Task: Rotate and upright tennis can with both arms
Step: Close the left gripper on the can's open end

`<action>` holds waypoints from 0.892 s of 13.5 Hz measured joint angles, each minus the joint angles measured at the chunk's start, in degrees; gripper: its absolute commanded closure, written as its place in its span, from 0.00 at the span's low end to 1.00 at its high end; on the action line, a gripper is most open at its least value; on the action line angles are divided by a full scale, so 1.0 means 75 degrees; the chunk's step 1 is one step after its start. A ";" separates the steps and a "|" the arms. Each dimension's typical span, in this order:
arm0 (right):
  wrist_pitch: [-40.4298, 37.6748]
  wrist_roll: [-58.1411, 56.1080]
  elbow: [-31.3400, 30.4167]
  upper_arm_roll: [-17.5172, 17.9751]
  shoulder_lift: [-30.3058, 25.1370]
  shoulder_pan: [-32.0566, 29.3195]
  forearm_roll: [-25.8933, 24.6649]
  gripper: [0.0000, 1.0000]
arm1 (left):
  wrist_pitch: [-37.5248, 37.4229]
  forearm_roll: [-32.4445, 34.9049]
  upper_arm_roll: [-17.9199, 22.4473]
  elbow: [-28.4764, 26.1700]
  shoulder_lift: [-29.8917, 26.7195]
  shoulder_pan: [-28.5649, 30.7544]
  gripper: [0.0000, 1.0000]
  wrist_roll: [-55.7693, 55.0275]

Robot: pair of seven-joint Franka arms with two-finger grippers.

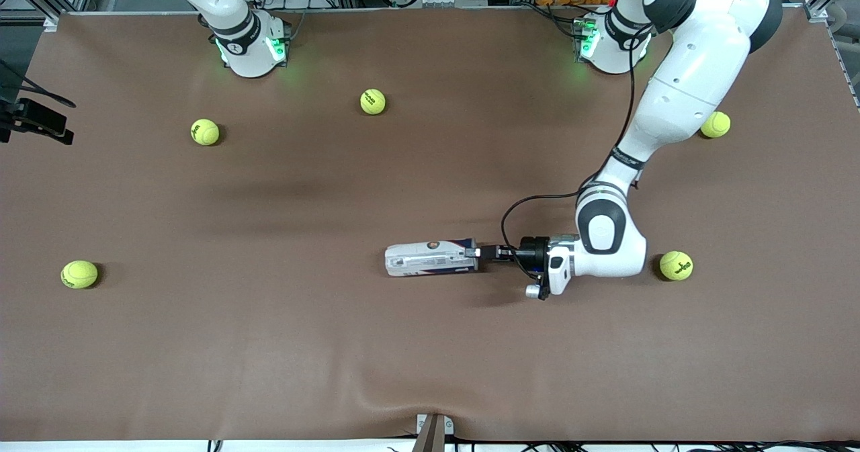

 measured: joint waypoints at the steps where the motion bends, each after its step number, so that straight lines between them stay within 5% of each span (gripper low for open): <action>1: 0.0000 0.0000 0.0022 -0.0004 -0.0003 -0.0031 -0.0002 0.00 | 0.0010 0.0310 0.0015 0.0115 -0.0180 0.0007 1.00 -0.0429; 6: 0.0002 0.0000 0.0042 -0.0003 -0.0004 -0.0203 -0.0002 0.00 | 0.0008 0.2250 -0.0031 0.0669 -0.0789 -0.0116 1.00 -0.2842; 12: 0.0001 0.0000 0.0137 0.0019 -0.0006 -0.0202 -0.0002 0.00 | 0.0018 0.3387 -0.0043 0.0897 -0.1194 -0.0847 1.00 -0.4151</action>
